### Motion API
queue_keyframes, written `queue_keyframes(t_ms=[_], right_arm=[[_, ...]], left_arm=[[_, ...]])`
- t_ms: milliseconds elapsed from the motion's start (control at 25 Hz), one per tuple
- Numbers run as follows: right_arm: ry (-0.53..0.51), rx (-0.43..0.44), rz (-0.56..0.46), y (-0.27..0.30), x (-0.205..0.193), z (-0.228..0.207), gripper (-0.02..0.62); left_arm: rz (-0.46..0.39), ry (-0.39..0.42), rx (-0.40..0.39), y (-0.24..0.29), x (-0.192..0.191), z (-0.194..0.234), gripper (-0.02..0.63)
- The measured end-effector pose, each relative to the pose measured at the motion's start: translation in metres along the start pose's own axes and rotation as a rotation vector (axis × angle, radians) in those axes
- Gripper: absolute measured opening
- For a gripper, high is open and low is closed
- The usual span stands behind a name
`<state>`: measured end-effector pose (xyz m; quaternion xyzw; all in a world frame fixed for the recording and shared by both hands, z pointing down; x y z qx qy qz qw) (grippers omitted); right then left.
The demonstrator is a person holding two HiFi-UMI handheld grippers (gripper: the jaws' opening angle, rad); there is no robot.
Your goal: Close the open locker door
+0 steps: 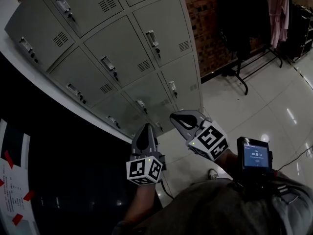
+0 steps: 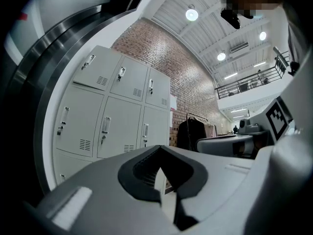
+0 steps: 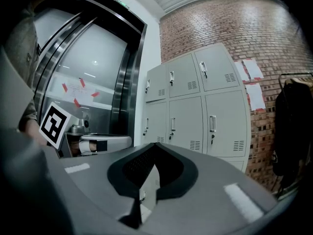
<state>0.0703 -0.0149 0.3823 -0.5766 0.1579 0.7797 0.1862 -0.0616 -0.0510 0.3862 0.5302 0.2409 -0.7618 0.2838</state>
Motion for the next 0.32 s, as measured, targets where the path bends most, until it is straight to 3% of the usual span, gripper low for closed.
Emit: queue_keyframes(t_ms=[320], right_arm=[[-0.004, 0.006, -0.001, -0.012, 0.004, 0.002, 0.000]], left_arm=[[0.016, 0.015, -0.021, -0.007, -0.005, -0.015, 0.000]])
Point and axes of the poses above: the fingertips, and each gripper's own axes: y forward along the fingers, z to its left, x out of its top, the point moved 5 cm from there along -y, backward along the fingers, and after that the axes turned 15 degrees about -y, right-handed, at the moved point
